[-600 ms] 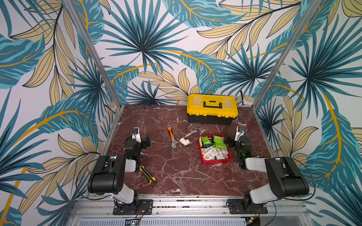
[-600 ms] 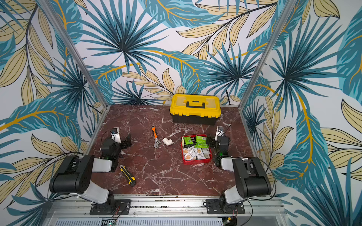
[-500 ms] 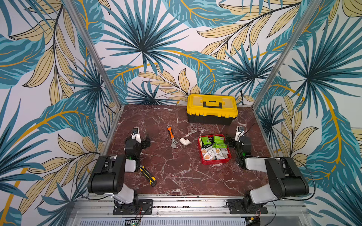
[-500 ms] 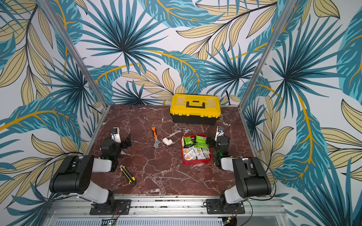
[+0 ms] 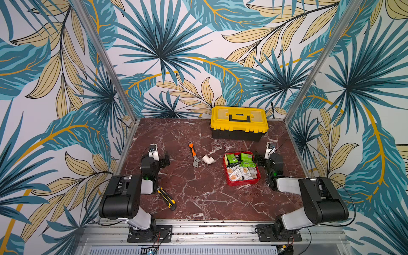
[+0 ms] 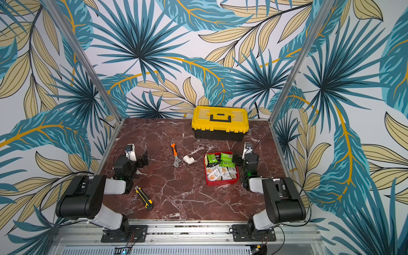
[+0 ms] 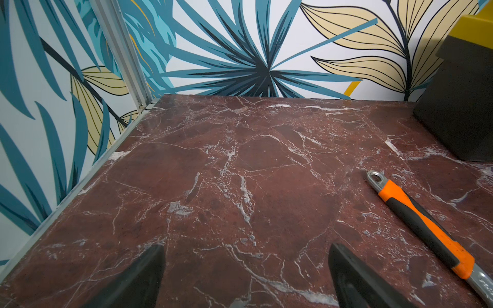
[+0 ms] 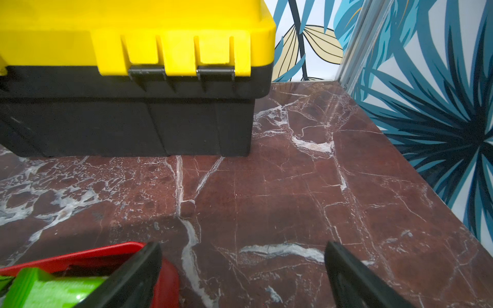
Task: Take the cookies out of the storage box
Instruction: Pick up the cookie from the storage box.
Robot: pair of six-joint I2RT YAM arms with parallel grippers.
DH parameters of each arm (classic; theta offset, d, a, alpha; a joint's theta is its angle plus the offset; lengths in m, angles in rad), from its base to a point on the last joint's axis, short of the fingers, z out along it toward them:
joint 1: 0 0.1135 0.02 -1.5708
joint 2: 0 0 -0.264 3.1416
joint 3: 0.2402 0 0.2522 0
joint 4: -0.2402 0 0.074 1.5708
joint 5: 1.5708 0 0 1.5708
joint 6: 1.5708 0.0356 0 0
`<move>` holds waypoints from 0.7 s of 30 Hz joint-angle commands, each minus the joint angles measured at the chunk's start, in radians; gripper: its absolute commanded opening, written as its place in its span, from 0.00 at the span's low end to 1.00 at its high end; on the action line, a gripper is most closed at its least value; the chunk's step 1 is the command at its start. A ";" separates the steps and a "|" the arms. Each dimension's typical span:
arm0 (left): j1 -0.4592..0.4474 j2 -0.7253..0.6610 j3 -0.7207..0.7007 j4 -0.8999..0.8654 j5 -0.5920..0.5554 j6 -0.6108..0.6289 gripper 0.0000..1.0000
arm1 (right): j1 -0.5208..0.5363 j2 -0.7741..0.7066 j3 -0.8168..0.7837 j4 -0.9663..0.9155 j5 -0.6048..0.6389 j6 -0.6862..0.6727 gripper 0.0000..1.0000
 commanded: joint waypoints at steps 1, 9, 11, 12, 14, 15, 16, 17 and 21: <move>0.002 -0.091 -0.021 0.022 -0.015 0.001 1.00 | -0.003 -0.139 -0.001 -0.108 -0.007 0.010 1.00; 0.000 -0.425 0.093 -0.467 -0.047 -0.071 1.00 | -0.001 -0.507 0.113 -0.694 0.083 0.343 1.00; -0.002 -0.496 0.145 -0.620 -0.028 -0.120 1.00 | -0.004 -0.531 0.211 -0.964 0.080 0.470 1.00; -0.004 -0.529 0.167 -0.691 -0.015 -0.152 1.00 | -0.004 -0.528 0.252 -1.062 0.052 0.490 1.00; -0.010 -0.590 0.193 -0.785 0.035 -0.205 1.00 | -0.004 -0.513 0.301 -1.173 -0.064 0.471 1.00; -0.023 -0.621 0.203 -0.825 0.058 -0.229 1.00 | -0.004 -0.502 0.321 -1.218 -0.110 0.491 0.99; -0.037 -0.647 0.209 -0.859 0.071 -0.255 1.00 | -0.004 -0.494 0.338 -1.255 -0.145 0.514 0.97; -0.061 -0.672 0.214 -0.891 0.092 -0.273 1.00 | -0.003 -0.481 0.351 -1.286 -0.182 0.529 0.92; -0.218 -0.754 0.243 -1.047 0.027 -0.338 1.00 | -0.004 -0.419 0.417 -1.440 -0.295 0.612 0.81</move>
